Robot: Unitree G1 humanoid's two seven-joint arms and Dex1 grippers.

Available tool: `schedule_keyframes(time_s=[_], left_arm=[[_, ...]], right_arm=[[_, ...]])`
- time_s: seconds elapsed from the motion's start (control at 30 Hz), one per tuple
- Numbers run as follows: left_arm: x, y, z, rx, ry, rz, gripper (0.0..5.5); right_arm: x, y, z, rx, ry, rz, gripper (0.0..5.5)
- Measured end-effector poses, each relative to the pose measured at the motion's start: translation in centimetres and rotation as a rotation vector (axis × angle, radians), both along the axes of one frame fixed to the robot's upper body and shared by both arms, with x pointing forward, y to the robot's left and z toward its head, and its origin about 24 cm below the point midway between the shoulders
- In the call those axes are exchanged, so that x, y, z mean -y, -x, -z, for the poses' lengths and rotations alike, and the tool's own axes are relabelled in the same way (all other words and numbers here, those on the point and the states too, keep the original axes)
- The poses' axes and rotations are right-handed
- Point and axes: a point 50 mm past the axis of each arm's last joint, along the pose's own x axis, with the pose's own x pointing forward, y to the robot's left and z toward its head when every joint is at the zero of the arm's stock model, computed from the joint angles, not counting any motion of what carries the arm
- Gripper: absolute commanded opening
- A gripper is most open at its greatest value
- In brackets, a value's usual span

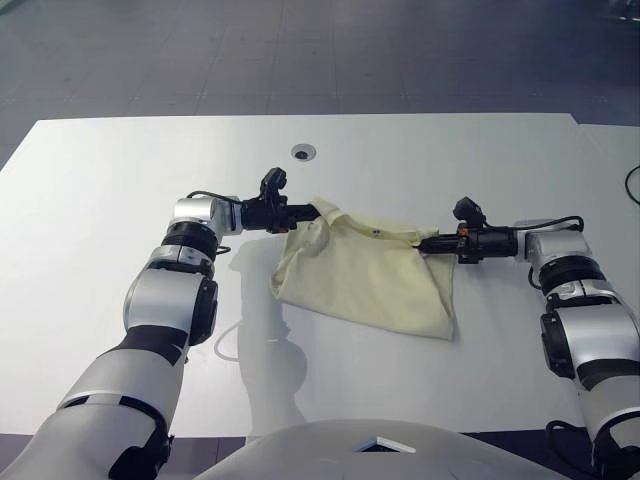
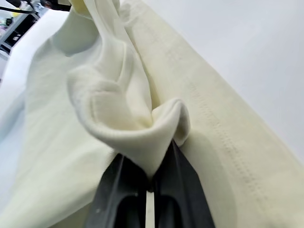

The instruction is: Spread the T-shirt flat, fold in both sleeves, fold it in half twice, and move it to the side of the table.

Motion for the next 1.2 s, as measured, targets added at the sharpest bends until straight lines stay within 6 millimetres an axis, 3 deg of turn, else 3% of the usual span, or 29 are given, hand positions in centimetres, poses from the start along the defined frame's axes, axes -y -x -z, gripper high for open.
schedule_keyframes(time_s=[0.07, 0.33, 0.53, 0.77, 0.87, 1.0, 1.1, 1.2], left_arm=[[0.1, 0.0, 0.1, 0.005, -0.013, -0.003, 0.0], [-0.3, -0.5, 0.3, 0.032, -0.038, -0.092, 1.41], [-1.1, -1.1, -0.7, 0.105, -0.033, -0.128, 2.44], [-1.0, -1.9, -5.6, 0.419, -0.049, -0.065, 3.48], [-0.3, -0.5, -6.1, 0.506, -0.077, -0.002, 3.99], [0.5, 2.6, -4.3, 0.573, -0.173, 0.039, 4.61], [1.4, 6.0, -2.2, 0.66, -0.383, 0.092, 5.14], [2.3, 7.9, -1.8, 0.733, -0.478, 0.145, 5.39]], right_arm=[[-0.1, -0.2, 0.0, 0.009, 0.007, 0.005, 0.28], [0.4, -0.6, 0.0, 0.063, 0.033, 0.11, 1.51], [0.9, -1.4, -0.5, 0.132, 0.013, 0.258, 2.51], [1.0, -2.3, -1.4, 0.264, 0.042, 0.346, 3.51], [0.5, -2.5, -2.6, 0.353, 0.027, 0.303, 4.0], [-0.5, -1.6, -3.3, 0.466, 0.068, 0.212, 4.6], [-2.0, -0.7, -2.8, 0.605, 0.224, 0.09, 5.11], [-2.8, 0.0, -1.4, 0.661, 0.334, 0.02, 5.37]])
